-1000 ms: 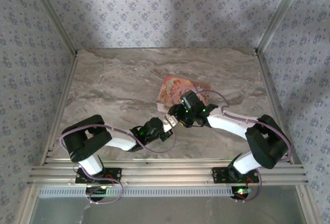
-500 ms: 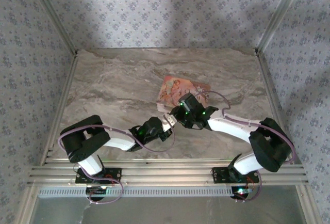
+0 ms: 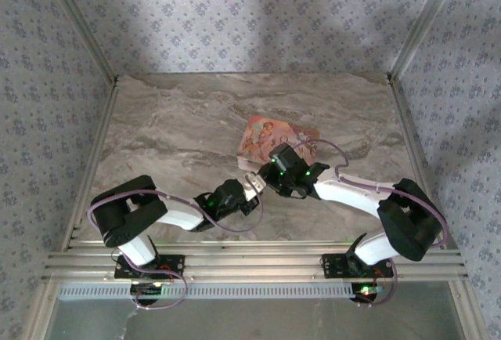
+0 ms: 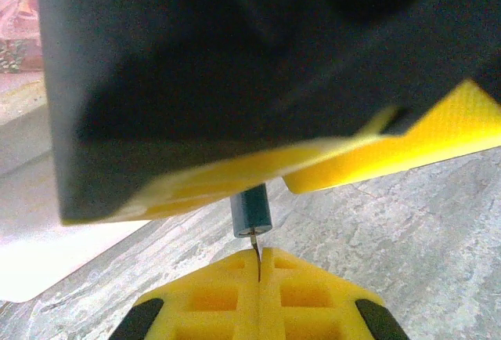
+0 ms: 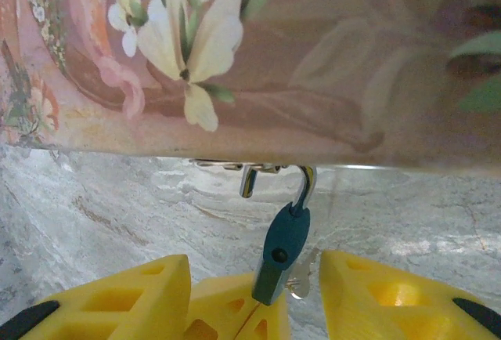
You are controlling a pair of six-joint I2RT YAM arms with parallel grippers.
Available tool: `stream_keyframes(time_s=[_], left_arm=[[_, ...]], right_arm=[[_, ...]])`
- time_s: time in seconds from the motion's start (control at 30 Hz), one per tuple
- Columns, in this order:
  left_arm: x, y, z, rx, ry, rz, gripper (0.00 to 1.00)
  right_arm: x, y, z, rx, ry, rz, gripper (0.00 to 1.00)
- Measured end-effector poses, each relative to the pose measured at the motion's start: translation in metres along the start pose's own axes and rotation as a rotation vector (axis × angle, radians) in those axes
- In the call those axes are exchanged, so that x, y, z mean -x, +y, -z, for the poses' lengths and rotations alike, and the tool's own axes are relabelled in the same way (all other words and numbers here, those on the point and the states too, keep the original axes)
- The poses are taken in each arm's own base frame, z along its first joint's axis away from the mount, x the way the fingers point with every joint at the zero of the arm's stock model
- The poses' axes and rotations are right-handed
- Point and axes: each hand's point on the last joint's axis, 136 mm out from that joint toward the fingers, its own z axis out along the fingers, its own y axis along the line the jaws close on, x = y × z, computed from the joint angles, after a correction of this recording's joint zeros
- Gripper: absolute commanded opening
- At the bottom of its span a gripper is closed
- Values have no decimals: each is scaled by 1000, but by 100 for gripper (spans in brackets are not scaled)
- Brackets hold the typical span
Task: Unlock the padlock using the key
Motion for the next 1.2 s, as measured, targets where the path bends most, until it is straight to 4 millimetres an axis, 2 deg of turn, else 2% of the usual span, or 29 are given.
stream_keyframes(time_s=[0.3,0.57,0.83,1.07,1.13,1.2], left_arm=[[5,-4,3,-8,-40,7,0],[10,-10,4,-21,-61,4,0],[8,-14,5,-20,-55,-5,0],[10,-17,5,-21,-59,-8,0],[11,-18,5,-23,-62,-7,19],[12,-17,5,-15,-60,7,29]], right_arm=[[0,0,0,0,1,-4,31],[-1,-9,-2,-18,4,-11,34],[-2,-11,-1,-22,5,-19,0],[-3,-13,5,-26,2,-11,0],[-2,-14,6,-27,1,-2,0],[-1,-16,7,-35,0,19,0]])
